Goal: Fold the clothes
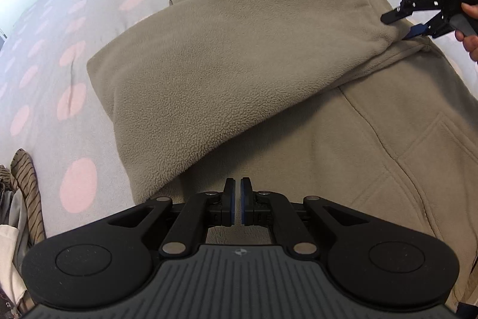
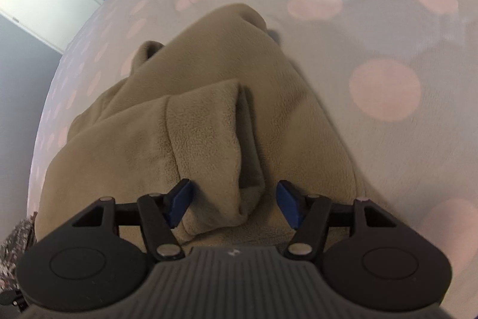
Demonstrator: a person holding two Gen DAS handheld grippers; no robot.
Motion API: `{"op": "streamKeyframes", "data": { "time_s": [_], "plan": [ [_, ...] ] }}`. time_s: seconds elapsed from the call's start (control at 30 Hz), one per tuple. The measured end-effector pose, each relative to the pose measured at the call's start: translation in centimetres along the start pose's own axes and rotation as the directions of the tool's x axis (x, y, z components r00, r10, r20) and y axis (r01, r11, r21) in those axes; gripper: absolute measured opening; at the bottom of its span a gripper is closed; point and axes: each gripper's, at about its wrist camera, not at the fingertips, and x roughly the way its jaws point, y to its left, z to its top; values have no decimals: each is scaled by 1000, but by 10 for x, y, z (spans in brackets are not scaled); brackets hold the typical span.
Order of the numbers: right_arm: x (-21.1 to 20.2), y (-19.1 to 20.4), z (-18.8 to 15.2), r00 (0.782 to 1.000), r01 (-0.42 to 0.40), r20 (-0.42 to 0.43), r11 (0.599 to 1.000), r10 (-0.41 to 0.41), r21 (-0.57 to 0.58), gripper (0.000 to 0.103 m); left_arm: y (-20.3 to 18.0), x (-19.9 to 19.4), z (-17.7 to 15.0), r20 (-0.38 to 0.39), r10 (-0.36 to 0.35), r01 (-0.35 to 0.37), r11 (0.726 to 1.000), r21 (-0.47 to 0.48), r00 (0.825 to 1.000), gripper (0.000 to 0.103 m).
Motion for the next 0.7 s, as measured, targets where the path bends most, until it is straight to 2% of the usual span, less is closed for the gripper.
{"op": "streamKeyframes", "data": {
  "time_s": [0.07,0.1,0.13,0.2,0.3,0.4,0.5,0.6,0.7],
  "plan": [
    [2,-1,0,1000,-11,-2,999,11,38,40,-1,2,1,7,-5,5,1000,0,1000,0],
    [2,1,0,1000,-12,2,999,12,46,30,-1,2,0,14,-9,9,1000,1,1000,0],
    [-2,6,1,1000,-15,12,999,15,33,27,-2,1,-1,26,-14,14,1000,4,1000,0],
    [-16,23,3,999,-20,47,1000,19,5,22,-4,0,-1,56,-35,34,999,12,998,0],
    [-46,47,6,984,-118,132,993,121,-31,20,-12,0,-2,105,-66,63,998,30,992,0],
    [-77,75,11,948,-229,211,971,238,-67,20,-22,2,1,153,-72,65,997,47,986,0],
    [-106,99,15,901,-315,277,943,334,-111,19,-31,7,4,183,-67,58,997,55,981,0],
    [-126,114,18,859,-369,326,918,396,-143,19,-39,14,9,184,-45,33,997,67,982,0],
    [-139,120,23,831,-417,342,898,439,-139,19,-44,15,11,229,-20,5,998,67,973,0]
  ]
}}
